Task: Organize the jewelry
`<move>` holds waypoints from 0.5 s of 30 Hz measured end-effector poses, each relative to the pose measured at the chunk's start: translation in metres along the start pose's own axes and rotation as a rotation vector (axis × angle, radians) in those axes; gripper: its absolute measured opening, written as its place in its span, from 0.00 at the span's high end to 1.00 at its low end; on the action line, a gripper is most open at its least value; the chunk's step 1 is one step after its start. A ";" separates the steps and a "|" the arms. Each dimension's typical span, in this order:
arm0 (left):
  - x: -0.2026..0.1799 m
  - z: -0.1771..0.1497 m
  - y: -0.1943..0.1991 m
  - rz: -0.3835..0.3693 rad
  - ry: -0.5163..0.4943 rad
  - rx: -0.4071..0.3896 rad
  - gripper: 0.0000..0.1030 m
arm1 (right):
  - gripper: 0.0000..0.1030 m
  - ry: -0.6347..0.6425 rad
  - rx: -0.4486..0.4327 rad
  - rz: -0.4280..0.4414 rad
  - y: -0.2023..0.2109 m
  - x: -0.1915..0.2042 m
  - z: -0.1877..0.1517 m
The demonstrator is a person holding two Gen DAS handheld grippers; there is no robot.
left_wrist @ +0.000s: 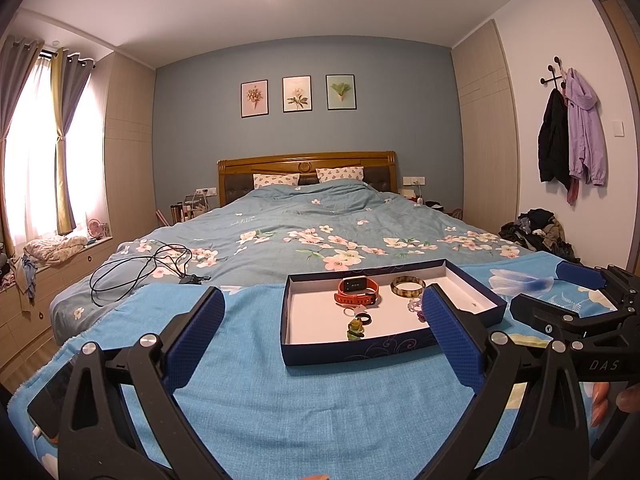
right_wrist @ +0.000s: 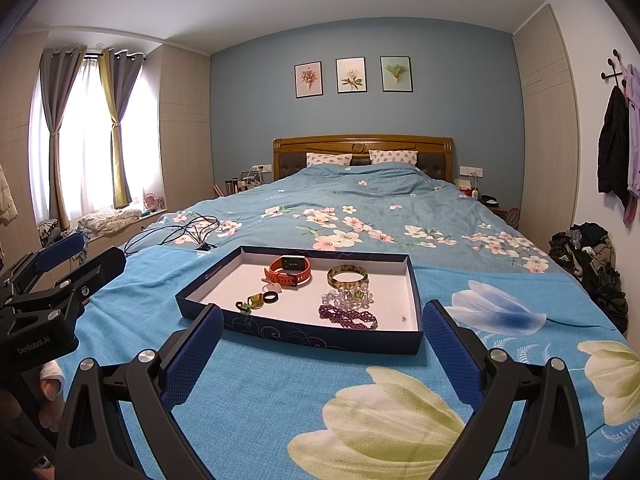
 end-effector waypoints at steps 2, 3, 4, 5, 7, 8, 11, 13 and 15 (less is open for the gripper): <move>0.000 -0.001 0.000 0.002 -0.001 0.000 0.05 | 0.07 0.001 0.000 0.000 0.000 0.000 0.000; 0.000 -0.001 -0.001 0.001 0.001 0.001 0.05 | 0.07 0.001 -0.001 -0.001 0.001 0.000 0.000; 0.000 -0.001 -0.001 0.000 0.001 0.001 0.05 | 0.07 0.001 0.000 0.000 0.000 0.000 0.000; 0.000 -0.001 0.000 0.002 -0.001 0.001 0.05 | 0.07 0.000 0.000 0.000 0.000 0.000 0.000; -0.001 -0.002 -0.001 0.002 -0.002 0.002 0.05 | 0.07 -0.001 0.001 0.000 0.000 0.000 0.000; -0.001 -0.002 -0.001 0.002 -0.001 0.002 0.05 | 0.07 -0.001 0.001 0.001 0.000 0.000 0.000; -0.001 -0.003 -0.001 0.002 -0.001 0.003 0.05 | 0.07 -0.001 0.002 0.001 0.000 0.000 -0.001; -0.001 -0.003 -0.001 0.002 -0.001 0.002 0.05 | 0.07 -0.002 0.002 0.000 -0.001 -0.001 -0.001; -0.001 -0.003 -0.001 0.002 -0.001 0.004 0.05 | 0.07 0.000 0.004 0.002 -0.001 0.000 -0.001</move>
Point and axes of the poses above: each gripper's, at about its wrist camera, not at the fingertips, and y roughly against the way its jaws point, x to its left, z to its top, the point moved 3 cm from there along -y, roughly the way its jaws point, and after that the axes turned 13 degrees about -z, right-handed, at the moved point
